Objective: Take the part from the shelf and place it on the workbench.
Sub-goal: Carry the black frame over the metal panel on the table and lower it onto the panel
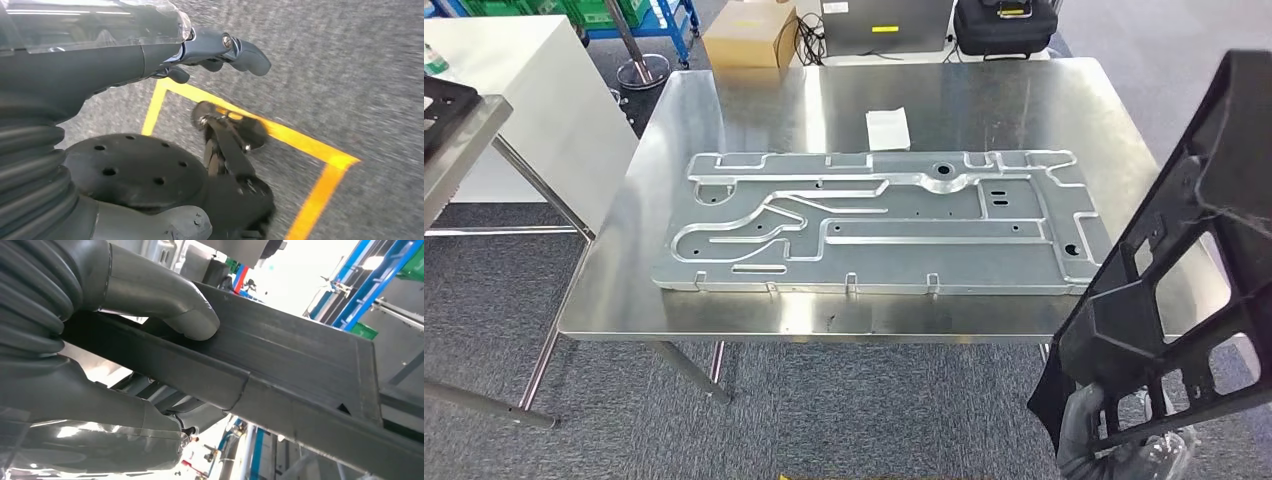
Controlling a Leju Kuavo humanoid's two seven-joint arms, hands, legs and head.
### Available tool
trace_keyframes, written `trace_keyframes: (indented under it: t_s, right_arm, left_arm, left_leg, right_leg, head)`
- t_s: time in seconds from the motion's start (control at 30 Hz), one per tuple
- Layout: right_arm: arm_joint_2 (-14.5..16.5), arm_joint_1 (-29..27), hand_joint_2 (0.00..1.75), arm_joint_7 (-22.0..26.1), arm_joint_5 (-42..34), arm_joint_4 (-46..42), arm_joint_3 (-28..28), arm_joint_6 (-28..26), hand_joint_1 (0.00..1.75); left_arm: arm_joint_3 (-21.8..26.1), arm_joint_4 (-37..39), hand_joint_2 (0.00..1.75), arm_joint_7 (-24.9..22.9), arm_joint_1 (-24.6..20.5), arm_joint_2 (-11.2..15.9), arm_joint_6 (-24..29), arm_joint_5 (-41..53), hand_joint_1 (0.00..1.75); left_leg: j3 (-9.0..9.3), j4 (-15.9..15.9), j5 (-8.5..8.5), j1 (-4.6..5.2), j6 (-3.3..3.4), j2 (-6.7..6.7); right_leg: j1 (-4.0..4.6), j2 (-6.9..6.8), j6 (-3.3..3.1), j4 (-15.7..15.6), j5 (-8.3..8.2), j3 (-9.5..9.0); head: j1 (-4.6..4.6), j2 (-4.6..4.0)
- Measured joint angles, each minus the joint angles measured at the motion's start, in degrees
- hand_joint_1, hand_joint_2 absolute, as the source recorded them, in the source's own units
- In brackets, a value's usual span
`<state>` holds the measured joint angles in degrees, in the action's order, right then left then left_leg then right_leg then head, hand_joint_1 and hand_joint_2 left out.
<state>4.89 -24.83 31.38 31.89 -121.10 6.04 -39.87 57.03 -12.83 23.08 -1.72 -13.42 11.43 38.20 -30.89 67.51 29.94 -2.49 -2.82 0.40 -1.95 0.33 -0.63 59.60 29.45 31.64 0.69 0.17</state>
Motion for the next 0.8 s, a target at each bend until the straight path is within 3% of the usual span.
trace_keyframes:
  t_s: [0.07,0.1,0.13,0.17,0.2,0.27,0.3,0.33,0.37,0.43,0.47,0.5,0.6,0.63,0.7,0.73,0.77,0.8]
  right_arm:
    - [0.05,0.03,1.75,0.01,0.12,0.01,0.01,0.0,1.75]
    - [0.07,0.03,1.75,0.01,0.22,0.01,0.02,0.0,1.75]
    - [0.08,0.02,1.75,-0.01,0.32,0.01,0.02,0.0,1.75]
    - [0.08,0.02,1.75,-0.04,0.42,0.01,0.02,0.01,1.75]
    - [0.09,0.02,1.75,-0.07,0.5,0.01,0.02,0.01,1.75]
    - [0.11,0.14,1.75,-0.14,0.57,0.16,0.02,0.01,1.75]
    - [0.13,0.24,1.75,-0.17,0.59,0.24,0.03,0.01,1.75]
    - [0.14,0.32,1.75,-0.2,0.62,0.31,0.05,0.01,1.75]
    - [0.16,0.43,1.75,-0.26,0.64,0.33,0.07,0.02,1.75]
    - [0.19,0.43,1.75,-0.38,0.73,0.25,0.08,0.01,1.75]
    - [0.19,0.56,1.75,-0.4,0.8,0.22,0.08,0.01,1.75]
    - [0.18,0.62,1.75,-0.4,0.88,0.22,0.08,0.0,1.75]
    - [0.18,0.51,1.75,-0.38,1.12,0.33,0.08,0.0,1.75]
    - [0.18,0.42,1.75,-0.39,1.16,0.36,0.08,0.0,1.75]
    - [0.18,0.37,1.75,-0.39,1.17,0.37,0.08,0.0,1.75]
    - [0.18,0.34,1.75,-0.43,1.19,0.38,0.08,0.0,1.75]
    - [0.18,0.31,1.75,-0.55,1.5,0.42,0.08,0.0,1.75]
    - [0.19,0.29,1.75,-1.28,2.84,0.56,0.08,0.1,1.75]
  left_arm:
    - [0.13,0.0,1.75,0.0,0.11,0.0,0.0,-0.01,0.0]
    - [0.2,0.0,1.75,0.0,0.22,0.0,0.0,-0.03,0.0]
    - [0.26,0.0,1.75,-0.01,0.36,-0.01,0.0,-0.05,0.0]
    - [0.31,0.0,1.75,-0.02,0.5,-0.02,0.0,-0.08,0.0]
    - [0.36,0.0,1.75,-0.02,0.66,-0.03,0.0,-0.1,0.0]
    - [0.54,-0.09,1.75,-0.04,0.99,0.25,0.08,-0.14,0.0]
    - [0.62,-0.15,1.75,-0.1,1.08,0.34,0.14,-0.15,0.0]
    - [0.69,-0.22,1.75,-0.17,1.03,0.43,0.21,-0.18,0.0]
    - [0.7,-0.25,1.75,-0.24,0.83,0.3,0.25,-0.18,0.0]
    - [0.72,-0.35,1.75,-0.27,0.22,0.21,0.27,-0.18,0.0]
    - [0.73,-0.4,1.75,-0.25,-0.05,0.17,0.29,-0.17,0.0]
    - [0.75,-0.44,1.75,-0.25,-0.19,0.13,0.3,-0.16,0.0]
    - [0.93,-0.48,1.75,-0.33,-0.16,-0.09,0.37,-0.16,0.0]
    - [0.99,-0.48,1.75,-0.36,-0.12,-0.16,0.39,-0.17,0.0]
    - [1.03,-0.48,1.75,-0.37,-0.09,-0.17,0.39,-0.19,0.0]
    - [1.11,-0.48,1.75,-0.39,-0.06,-0.18,0.39,-0.19,0.0]
    - [1.25,-0.47,1.75,-0.41,0.02,-0.22,0.39,-0.19,0.0]
    - [1.45,-0.46,1.75,-0.43,0.09,-0.27,0.38,-0.06,0.0]
  left_leg:
    - [-5.64,6.22,2.96,0.51,0.52,0.0]
    - [-7.81,7.41,5.1,0.91,0.99,-0.02]
    - [-9.39,7.14,6.79,1.4,1.65,-0.05]
    - [-10.39,5.51,7.18,2.0,2.64,-0.15]
    - [-10.92,2.8,5.5,2.73,4.0,-0.38]
    - [-11.02,-3.68,-3.93,4.71,6.92,-1.57]
    - [-10.65,-5.89,-8.13,5.59,7.78,-2.05]
    - [-10.15,-7.07,-10.72,6.32,8.17,-2.36]
    - [-9.49,-7.34,-10.81,6.7,8.21,-2.42]
    - [-7.75,-8.1,-9.64,6.49,8.33,-2.07]
    - [-6.86,-8.69,-9.13,6.16,8.45,-2.0]
    - [-6.01,-9.26,-8.65,5.78,8.47,-1.92]
    - [-4.41,-9.81,-7.15,5.11,8.15,-1.74]
    - [-4.16,-9.81,-6.86,5.01,8.01,-1.72]
    - [-4.0,-9.8,-6.69,4.96,7.92,-1.72]
    - [-3.73,-9.78,-6.45,4.87,7.8,-1.73]
    - [-3.01,-9.65,-5.85,4.65,7.55,-1.74]
    - [-2.1,-9.23,-4.77,4.43,7.0,-1.82]
  right_leg:
    - [0.66,0.06,-0.59,-0.79,1.24,-2.13]
    - [1.08,0.19,-0.87,-1.22,1.93,-3.4]
    - [1.59,0.36,-1.15,-1.65,2.69,-4.81]
    - [2.21,0.5,-1.42,-2.13,3.52,-6.38]
    - [2.82,0.59,-1.66,-2.62,4.35,-8.0]
    - [3.52,0.87,-1.87,-3.36,6.09,-10.69]
    - [3.52,1.13,-1.77,-3.68,6.88,-11.73]
    - [3.28,1.47,-1.51,-4.07,7.59,-12.57]
    - [3.13,1.84,-1.11,-4.66,8.18,-13.52]
    - [2.89,1.47,-0.46,-5.21,9.31,-15.17]
    - [2.9,1.07,-0.04,-3.78,10.17,-14.84]
    - [2.77,0.64,0.43,-0.72,11.27,-13.24]
    - [2.0,0.29,1.93,11.42,13.82,-4.19]
    - [1.83,0.28,2.15,13.29,14.01,-2.52]
    - [1.73,0.28,2.26,14.05,13.92,-1.69]
    - [1.63,0.27,2.4,14.13,13.17,-0.98]
    - [1.42,0.22,2.69,12.66,10.45,-0.16]
    - [1.29,0.11,2.89,9.39,6.6,0.41]
  head:
    - [-0.15,0.0]
    - [-0.22,0.0]
    - [-0.24,0.0]
    - [-0.3,0.0]
    - [-0.36,-0.01]
    - [0.25,-0.01]
    - [0.56,-0.01]
    - [0.79,0.0]
    - [0.77,0.0]
    - [0.35,0.0]
    - [0.41,0.0]
    - [0.44,0.0]
    - [0.57,0.0]
    - [0.6,0.0]
    - [0.59,0.0]
    - [0.59,-0.01]
    - [0.59,-0.01]
    - [0.6,-0.01]
